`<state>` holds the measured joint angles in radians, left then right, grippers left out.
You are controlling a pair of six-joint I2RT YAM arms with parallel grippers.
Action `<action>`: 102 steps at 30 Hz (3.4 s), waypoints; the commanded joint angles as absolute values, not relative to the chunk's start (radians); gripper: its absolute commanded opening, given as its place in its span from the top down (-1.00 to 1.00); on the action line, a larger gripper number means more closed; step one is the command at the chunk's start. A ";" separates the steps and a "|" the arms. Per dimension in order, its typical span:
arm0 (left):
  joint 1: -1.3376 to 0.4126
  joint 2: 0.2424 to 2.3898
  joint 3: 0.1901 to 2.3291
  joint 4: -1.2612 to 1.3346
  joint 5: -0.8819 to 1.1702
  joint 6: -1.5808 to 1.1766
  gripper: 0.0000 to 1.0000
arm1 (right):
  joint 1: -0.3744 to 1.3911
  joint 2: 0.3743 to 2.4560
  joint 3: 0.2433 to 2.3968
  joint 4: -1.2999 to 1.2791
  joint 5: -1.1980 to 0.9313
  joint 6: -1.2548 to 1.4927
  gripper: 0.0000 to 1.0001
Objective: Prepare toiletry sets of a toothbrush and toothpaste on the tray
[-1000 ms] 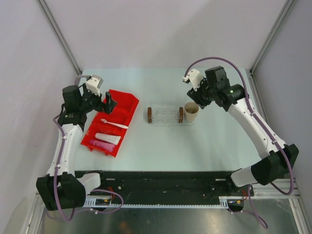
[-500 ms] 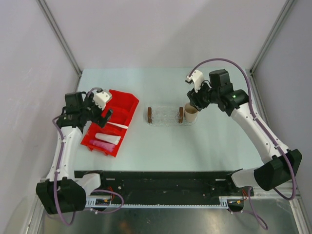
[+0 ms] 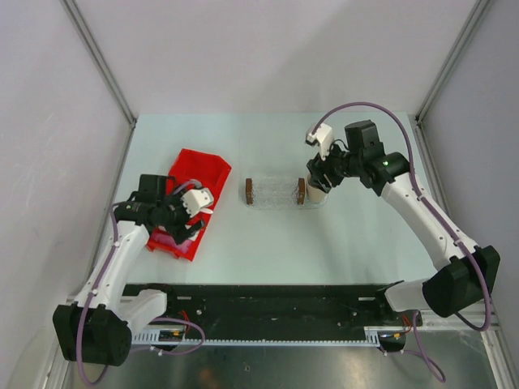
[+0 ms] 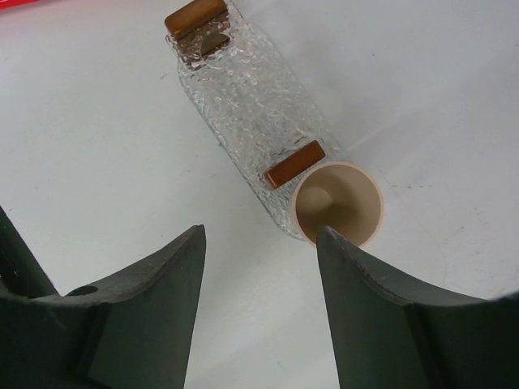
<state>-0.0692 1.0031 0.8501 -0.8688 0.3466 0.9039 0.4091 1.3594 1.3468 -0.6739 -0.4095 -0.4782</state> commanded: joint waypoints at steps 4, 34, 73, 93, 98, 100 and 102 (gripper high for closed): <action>-0.120 1.026 0.813 -0.868 0.305 0.867 -0.77 | 0.419 1.371 1.342 -0.652 -0.448 -0.480 -0.22; -0.259 1.127 0.696 -0.623 0.052 0.491 -0.70 | 0.419 1.424 1.322 -0.678 -0.431 -0.505 -0.18; -0.313 1.098 0.632 -0.565 -0.018 0.445 0.08 | 0.411 1.448 1.319 -0.706 -0.456 -0.514 -0.18; -0.324 1.063 0.644 -0.565 -0.015 0.445 1.00 | 0.410 1.456 1.319 -0.716 -0.471 -0.520 -0.18; -0.325 1.042 0.664 -0.565 -0.021 0.448 1.00 | 0.410 1.457 1.319 -0.719 -0.471 -0.522 -0.18; -0.325 1.032 0.672 -0.566 -0.023 0.448 1.00 | 0.410 1.459 1.319 -0.721 -0.472 -0.522 -0.18; -0.325 1.014 0.683 -0.568 -0.034 0.454 1.00 | 0.410 1.460 1.319 -0.721 -0.472 -0.522 -0.18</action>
<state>-0.3183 1.0599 0.6357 -0.5861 -0.0193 0.4450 0.4137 1.4567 1.3224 -0.7238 -0.4541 -0.5095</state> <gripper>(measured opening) 0.005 0.589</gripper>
